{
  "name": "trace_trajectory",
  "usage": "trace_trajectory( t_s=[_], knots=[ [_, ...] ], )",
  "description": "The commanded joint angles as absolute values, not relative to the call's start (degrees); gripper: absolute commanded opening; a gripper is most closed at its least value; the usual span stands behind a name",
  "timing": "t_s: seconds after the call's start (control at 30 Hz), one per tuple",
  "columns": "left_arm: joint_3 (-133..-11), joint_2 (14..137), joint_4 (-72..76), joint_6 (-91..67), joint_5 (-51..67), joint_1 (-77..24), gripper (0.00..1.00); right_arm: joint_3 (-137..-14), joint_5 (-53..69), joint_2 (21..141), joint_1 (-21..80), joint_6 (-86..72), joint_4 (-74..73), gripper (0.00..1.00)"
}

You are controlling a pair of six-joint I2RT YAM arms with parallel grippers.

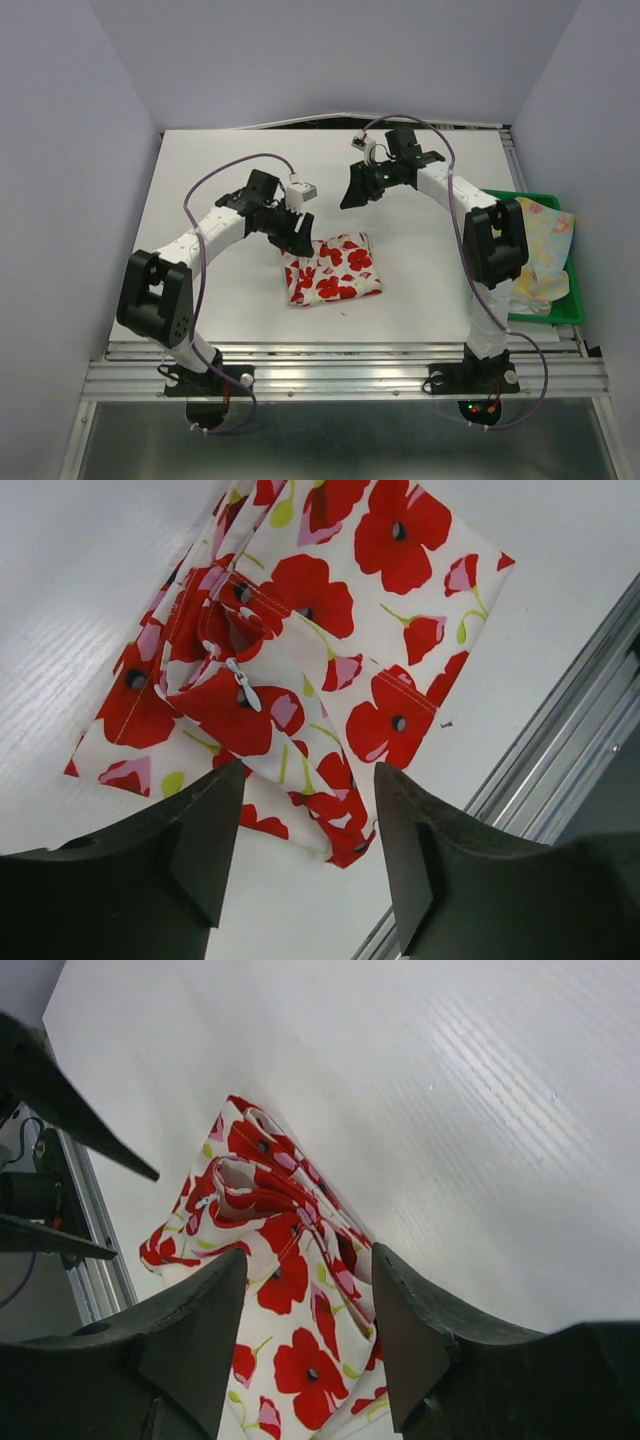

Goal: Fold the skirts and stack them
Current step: Fold the skirt

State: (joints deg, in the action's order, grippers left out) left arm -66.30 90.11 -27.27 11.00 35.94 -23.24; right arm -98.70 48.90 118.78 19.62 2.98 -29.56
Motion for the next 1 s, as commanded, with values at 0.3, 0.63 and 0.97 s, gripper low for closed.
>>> trace_trajectory(
  t_s=[0.3, 0.63, 0.97],
  knots=[
    [-64.51, 92.98, -17.05, 3.16, 28.30, -25.40, 0.75, -86.05, 50.18, 109.16, 20.56, 4.39, -29.88, 0.37],
    [-64.42, 95.80, -15.12, 0.70, 23.12, -26.37, 0.67, -82.44, 49.14, 111.70, 20.57, 8.08, -30.59, 0.29],
    [-66.36, 99.66, -14.68, 0.35, 18.46, -20.75, 0.15, -82.53, 40.79, 116.72, 20.57, 9.32, -28.66, 0.24]
  ],
)
